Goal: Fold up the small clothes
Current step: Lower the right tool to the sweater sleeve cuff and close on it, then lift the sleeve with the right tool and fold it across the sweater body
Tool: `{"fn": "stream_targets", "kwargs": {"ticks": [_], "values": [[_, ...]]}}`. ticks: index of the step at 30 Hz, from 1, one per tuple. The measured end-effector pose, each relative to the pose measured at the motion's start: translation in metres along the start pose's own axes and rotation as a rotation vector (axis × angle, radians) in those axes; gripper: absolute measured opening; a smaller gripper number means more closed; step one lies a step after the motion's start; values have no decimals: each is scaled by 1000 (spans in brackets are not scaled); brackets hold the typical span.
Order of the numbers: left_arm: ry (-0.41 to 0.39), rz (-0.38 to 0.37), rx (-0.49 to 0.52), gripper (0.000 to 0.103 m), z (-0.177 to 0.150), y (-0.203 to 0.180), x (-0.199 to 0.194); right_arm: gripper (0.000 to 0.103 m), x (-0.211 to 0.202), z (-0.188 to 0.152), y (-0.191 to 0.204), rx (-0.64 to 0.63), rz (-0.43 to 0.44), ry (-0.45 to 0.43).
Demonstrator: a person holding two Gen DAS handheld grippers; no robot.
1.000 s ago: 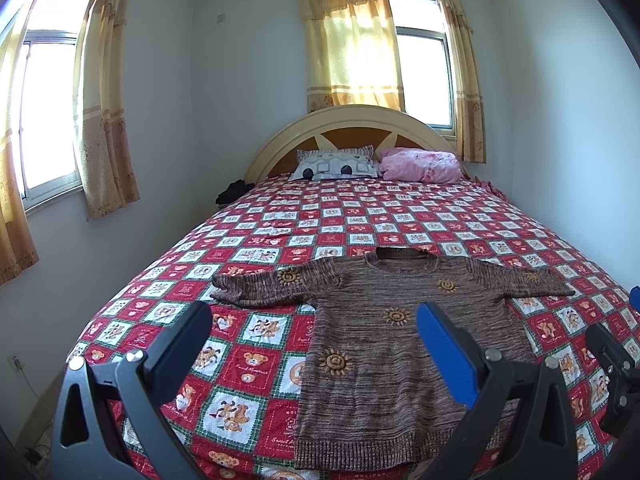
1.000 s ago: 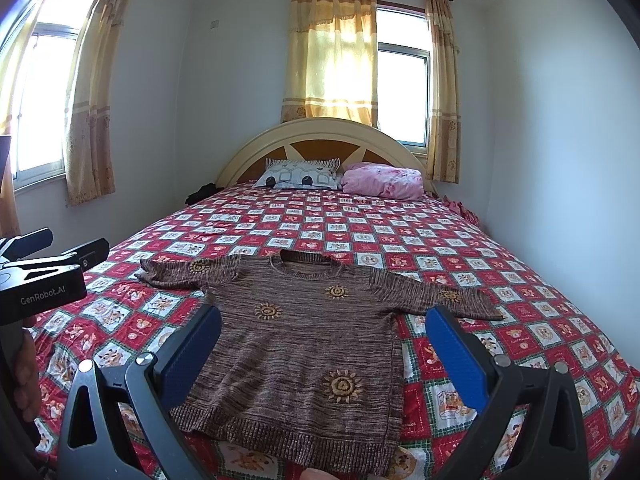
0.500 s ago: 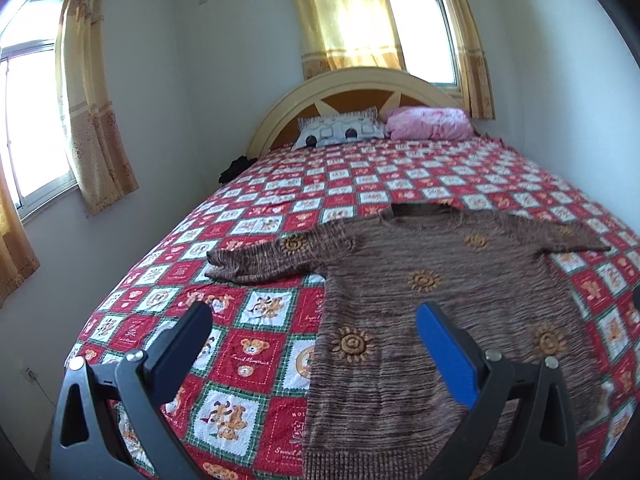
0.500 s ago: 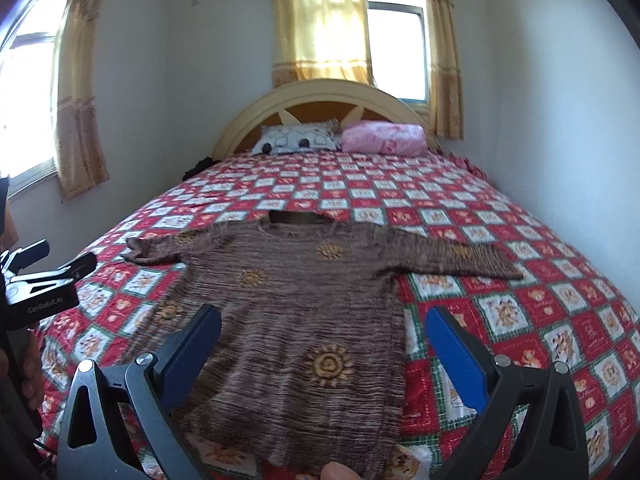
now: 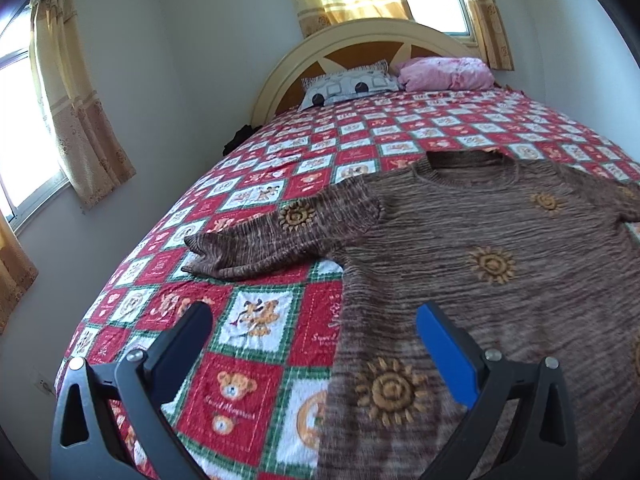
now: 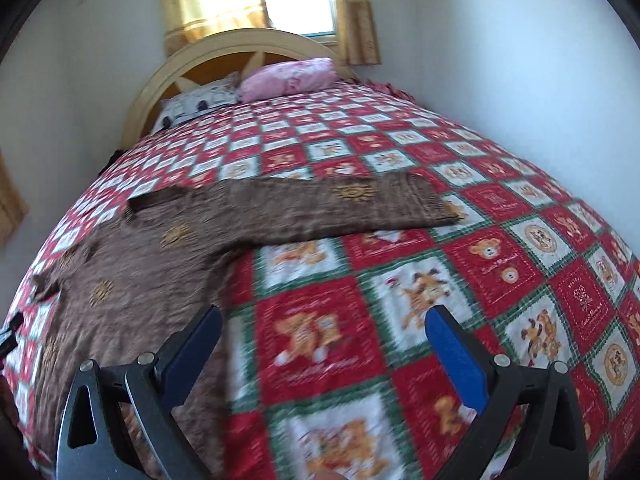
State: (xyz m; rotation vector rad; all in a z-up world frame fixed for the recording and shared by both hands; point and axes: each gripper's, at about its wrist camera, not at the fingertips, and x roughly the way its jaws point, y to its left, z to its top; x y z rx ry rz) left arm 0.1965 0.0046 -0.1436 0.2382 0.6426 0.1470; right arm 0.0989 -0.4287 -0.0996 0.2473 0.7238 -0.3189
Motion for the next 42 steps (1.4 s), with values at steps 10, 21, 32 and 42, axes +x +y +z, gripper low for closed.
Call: {"fn": "stream_targets", "kwargs": {"ticks": [10, 21, 32, 42], "values": [[56, 3, 24, 103, 11, -11, 56, 82, 68, 49, -80, 201, -31, 81], [191, -26, -11, 103, 4, -17, 96, 61, 124, 71, -123, 336, -83, 143], [203, -36, -30, 103, 1, -15, 101, 10, 127, 92, -94, 248, -95, 118], [201, -35, -34, 103, 0, -16, 101, 9, 99, 103, 77, -172, 19, 19]]}}
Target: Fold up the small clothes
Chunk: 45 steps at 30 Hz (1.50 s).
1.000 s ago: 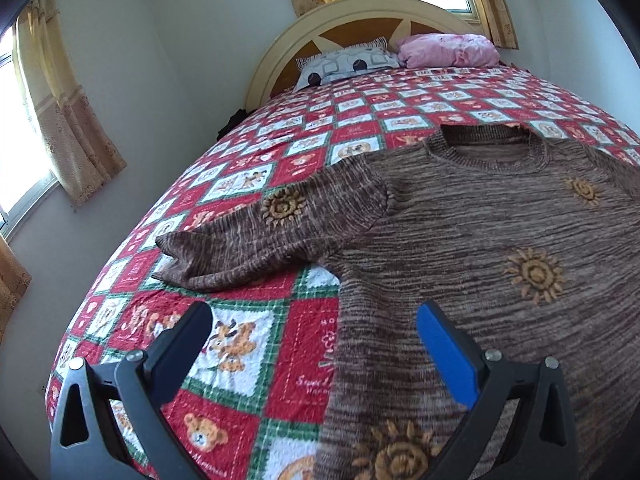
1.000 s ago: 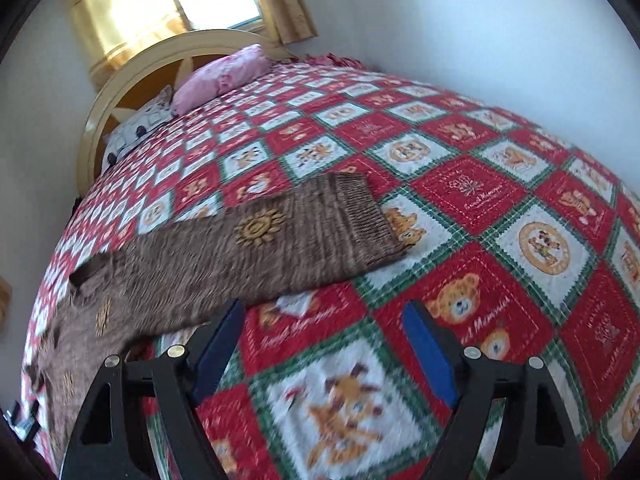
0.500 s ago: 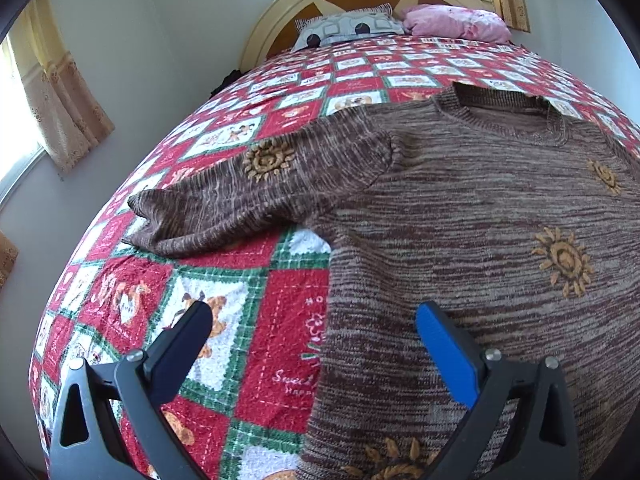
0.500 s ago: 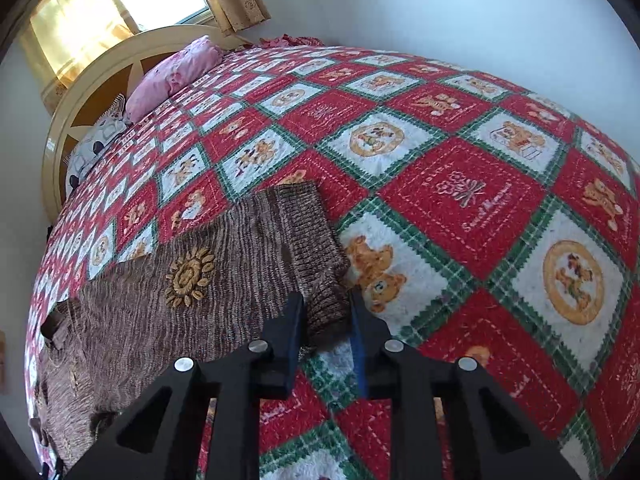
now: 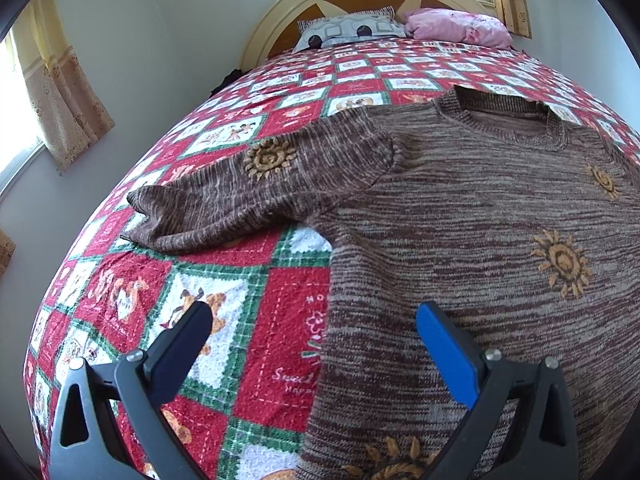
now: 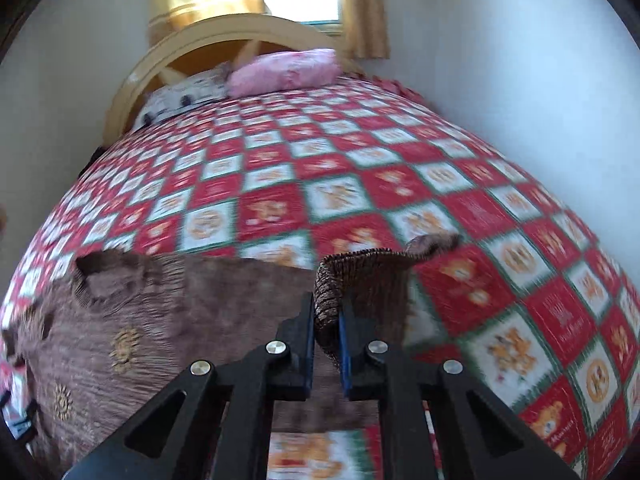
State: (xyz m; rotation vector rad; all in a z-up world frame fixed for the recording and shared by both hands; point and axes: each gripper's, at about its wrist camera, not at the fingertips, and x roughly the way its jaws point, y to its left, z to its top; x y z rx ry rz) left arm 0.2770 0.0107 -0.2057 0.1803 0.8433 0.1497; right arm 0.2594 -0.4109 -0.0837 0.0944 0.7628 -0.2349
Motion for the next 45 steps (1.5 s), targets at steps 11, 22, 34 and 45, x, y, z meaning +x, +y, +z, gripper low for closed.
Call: {"fn": "stream_targets", "kwargs": {"ticks": [11, 22, 34, 45], "values": [[2, -2, -8, 103, -1, 0, 1, 27, 36, -52, 147, -331, 304, 142], [-35, -100, 128, 95, 18, -30, -35, 63, -57, -107, 28, -143, 277, 9], [-234, -246, 433, 81, 79, -206, -95, 64, -65, -143, -6, -83, 227, -119], [-16, -311, 426, 27, 94, -289, -29, 74, -65, -146, -8, -88, 250, -116]]}}
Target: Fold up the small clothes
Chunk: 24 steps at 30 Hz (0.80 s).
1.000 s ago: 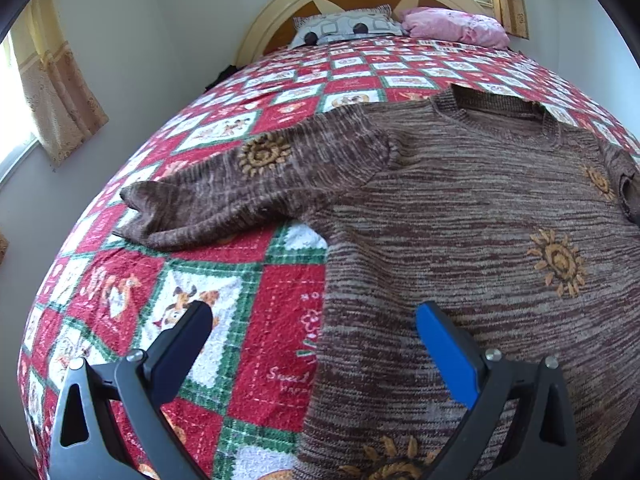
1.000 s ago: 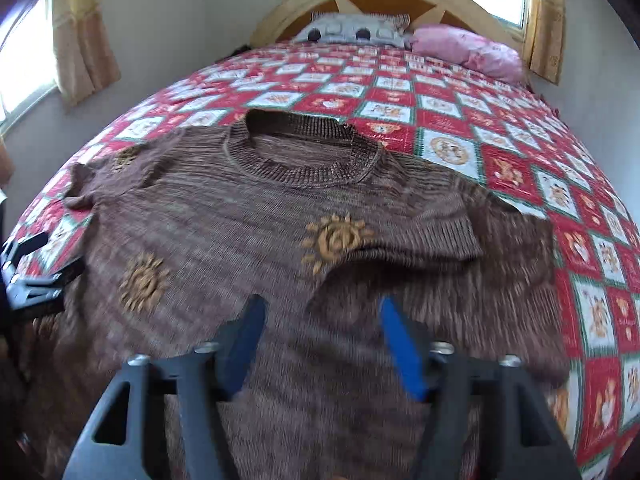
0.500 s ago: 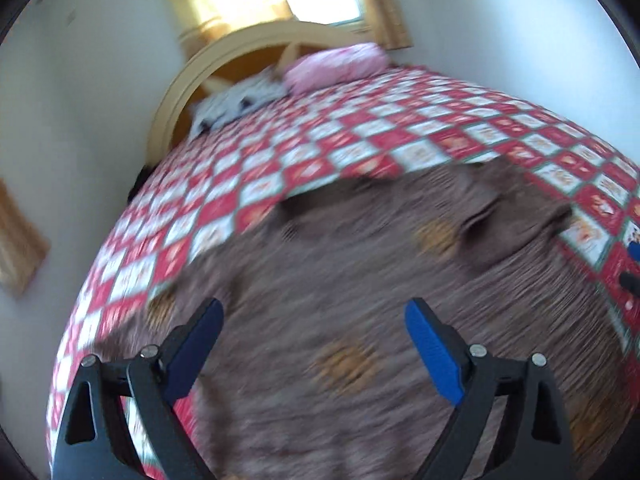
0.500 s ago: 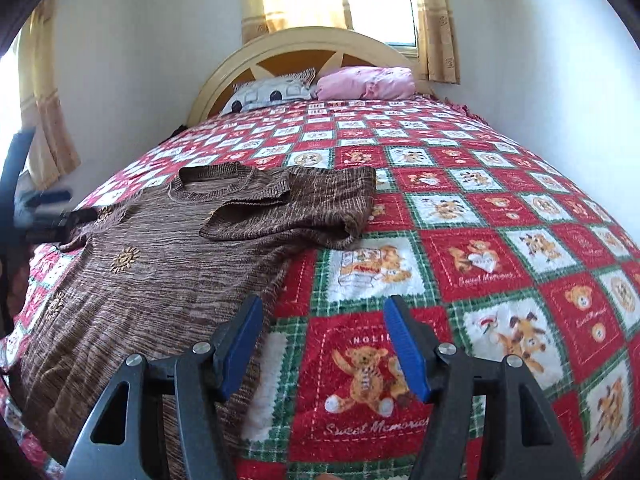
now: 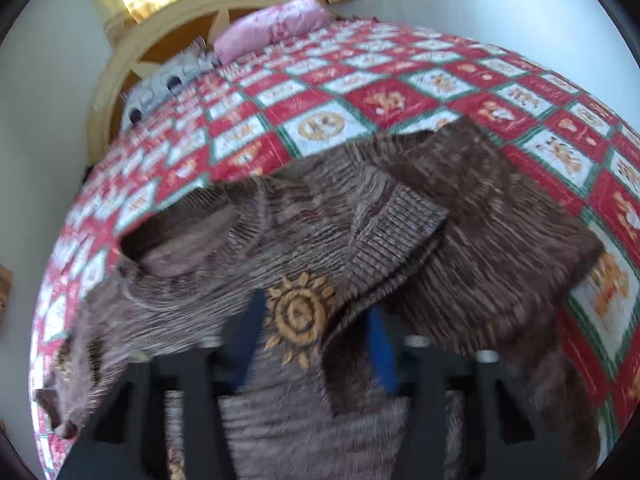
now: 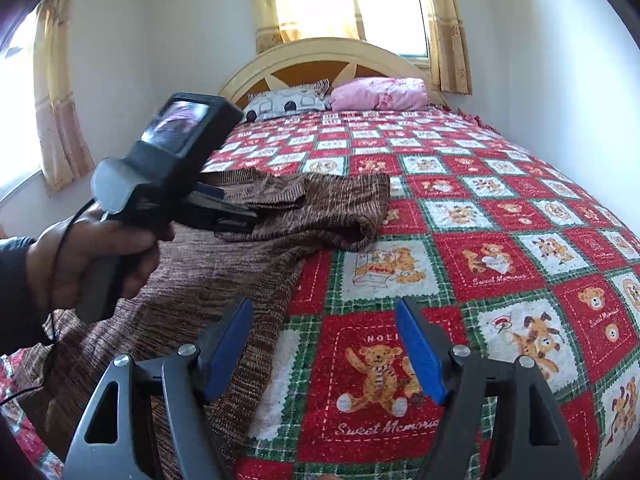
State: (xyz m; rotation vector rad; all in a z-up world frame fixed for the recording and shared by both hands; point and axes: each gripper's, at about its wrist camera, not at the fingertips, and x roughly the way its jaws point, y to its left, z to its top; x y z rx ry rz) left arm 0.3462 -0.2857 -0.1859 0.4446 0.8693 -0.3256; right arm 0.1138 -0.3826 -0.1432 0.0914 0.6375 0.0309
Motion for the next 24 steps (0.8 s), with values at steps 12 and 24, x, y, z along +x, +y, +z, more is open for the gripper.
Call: {"fn": "stream_targets", "kwargs": {"ticks": [12, 24], "values": [[-59, -146, -104, 5, 13, 37, -31, 74, 12, -2, -6, 20, -15, 46], [26, -212, -263, 5, -4, 98, -13, 74, 15, -3, -5, 21, -19, 63]]}}
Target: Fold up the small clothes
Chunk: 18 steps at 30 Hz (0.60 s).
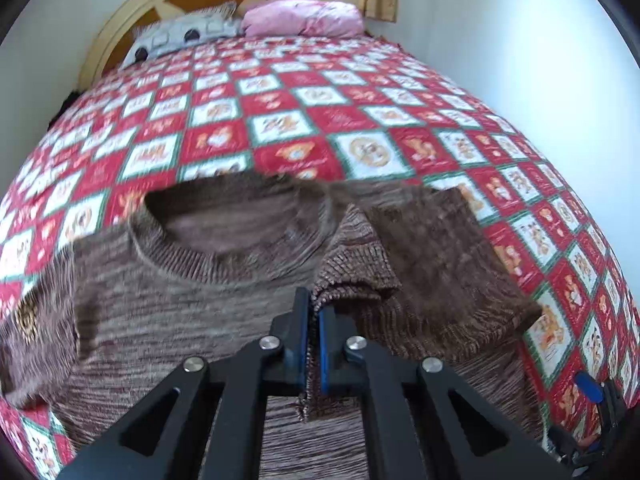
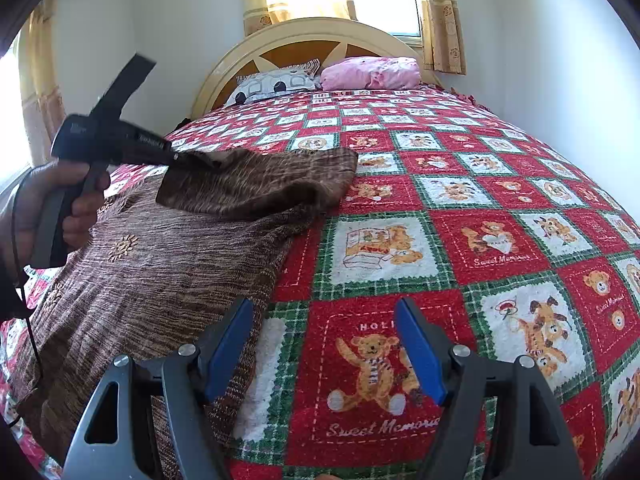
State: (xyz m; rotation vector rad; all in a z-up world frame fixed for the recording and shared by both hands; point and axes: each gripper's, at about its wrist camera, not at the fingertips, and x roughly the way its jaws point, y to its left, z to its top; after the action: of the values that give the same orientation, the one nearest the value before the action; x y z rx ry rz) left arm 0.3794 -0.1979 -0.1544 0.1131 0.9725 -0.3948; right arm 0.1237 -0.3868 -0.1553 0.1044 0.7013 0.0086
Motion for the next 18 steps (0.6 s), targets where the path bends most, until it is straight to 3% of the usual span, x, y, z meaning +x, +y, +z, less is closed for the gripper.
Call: {"fn": "stream_targets", "kwargs": {"ticks": [7, 11, 13, 15, 18], "values": [[64, 38, -42, 5, -17, 16, 27, 74, 3, 0, 0, 5, -2, 18], [31, 62, -49, 12, -20, 18, 28, 74, 3, -1, -1, 5, -1, 22], [12, 79, -64, 23, -18, 22, 26, 74, 4, -1, -1, 5, -2, 25], [7, 116, -87, 55, -18, 30, 27, 74, 4, -1, 0, 4, -2, 26], [17, 234, -114, 61, -19, 45, 32, 74, 4, -1, 0, 4, -3, 26]]}}
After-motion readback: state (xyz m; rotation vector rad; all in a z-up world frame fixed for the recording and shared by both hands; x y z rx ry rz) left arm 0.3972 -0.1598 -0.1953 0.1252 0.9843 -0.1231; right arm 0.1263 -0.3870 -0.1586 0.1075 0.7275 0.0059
